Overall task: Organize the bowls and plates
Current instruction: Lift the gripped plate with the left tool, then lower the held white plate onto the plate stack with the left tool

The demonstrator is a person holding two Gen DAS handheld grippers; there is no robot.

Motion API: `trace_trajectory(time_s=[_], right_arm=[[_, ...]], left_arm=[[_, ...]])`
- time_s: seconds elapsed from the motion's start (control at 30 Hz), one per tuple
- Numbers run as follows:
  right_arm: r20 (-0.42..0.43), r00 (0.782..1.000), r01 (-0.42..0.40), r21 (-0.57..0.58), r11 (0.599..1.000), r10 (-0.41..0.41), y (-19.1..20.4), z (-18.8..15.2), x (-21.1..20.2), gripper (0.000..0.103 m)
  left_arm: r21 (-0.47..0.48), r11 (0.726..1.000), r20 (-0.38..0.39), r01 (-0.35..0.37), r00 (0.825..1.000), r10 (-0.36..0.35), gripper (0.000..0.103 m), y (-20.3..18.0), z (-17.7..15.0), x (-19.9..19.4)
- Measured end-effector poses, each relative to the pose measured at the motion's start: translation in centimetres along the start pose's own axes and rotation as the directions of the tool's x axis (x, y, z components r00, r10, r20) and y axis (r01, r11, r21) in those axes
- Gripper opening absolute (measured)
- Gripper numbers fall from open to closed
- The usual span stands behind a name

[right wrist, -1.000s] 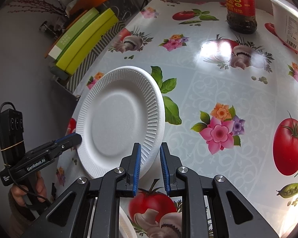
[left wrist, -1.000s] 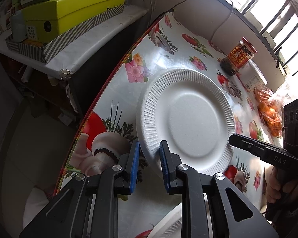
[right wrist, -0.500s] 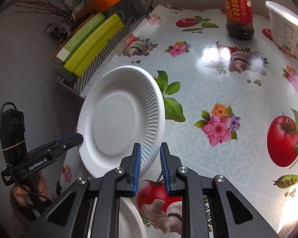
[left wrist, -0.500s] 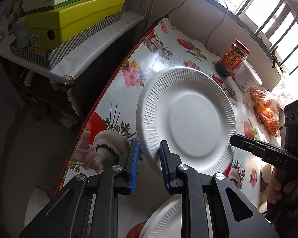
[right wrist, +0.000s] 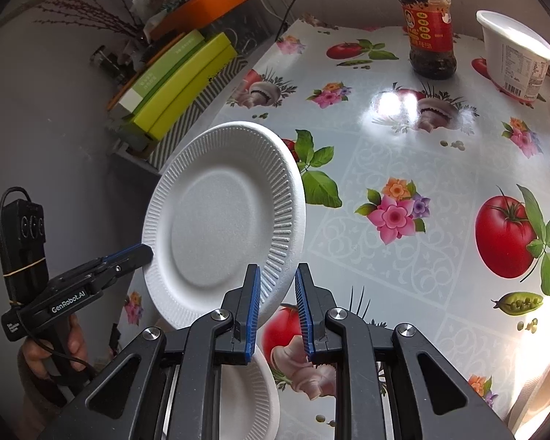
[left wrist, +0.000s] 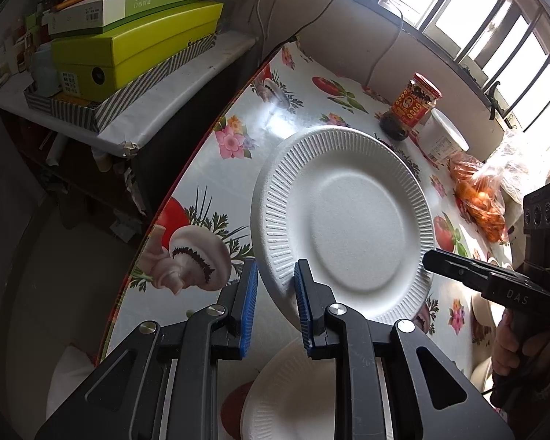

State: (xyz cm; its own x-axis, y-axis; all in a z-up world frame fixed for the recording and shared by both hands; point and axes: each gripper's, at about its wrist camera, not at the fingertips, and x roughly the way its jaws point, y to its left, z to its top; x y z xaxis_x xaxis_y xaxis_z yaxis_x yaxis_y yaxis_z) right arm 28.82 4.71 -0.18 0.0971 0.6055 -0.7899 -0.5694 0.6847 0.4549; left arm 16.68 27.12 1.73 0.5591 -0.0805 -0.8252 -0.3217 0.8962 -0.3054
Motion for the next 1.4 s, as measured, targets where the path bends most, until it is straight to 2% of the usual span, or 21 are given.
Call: trace_trajectory(time_s=[0.9, 1.4], right_arm=[[0.001, 1.0, -0.028, -0.004, 1.0, 0.028, 1.0, -7.2, -3.1, 0.019], [-0.047, 0.998, -0.041, -0.007, 0.999, 0.041, 1.5, -11.0, -2.8, 0.019]], left_arm=[[0.008, 1.0, -0.003, 0.025, 1.0, -0.025, 0.022, -1.0, -7.0, -3.2], [-0.024, 0.999, -0.026, 0.031, 0.999, -0.031, 0.022, -0.3, -11.0, -4.1]])
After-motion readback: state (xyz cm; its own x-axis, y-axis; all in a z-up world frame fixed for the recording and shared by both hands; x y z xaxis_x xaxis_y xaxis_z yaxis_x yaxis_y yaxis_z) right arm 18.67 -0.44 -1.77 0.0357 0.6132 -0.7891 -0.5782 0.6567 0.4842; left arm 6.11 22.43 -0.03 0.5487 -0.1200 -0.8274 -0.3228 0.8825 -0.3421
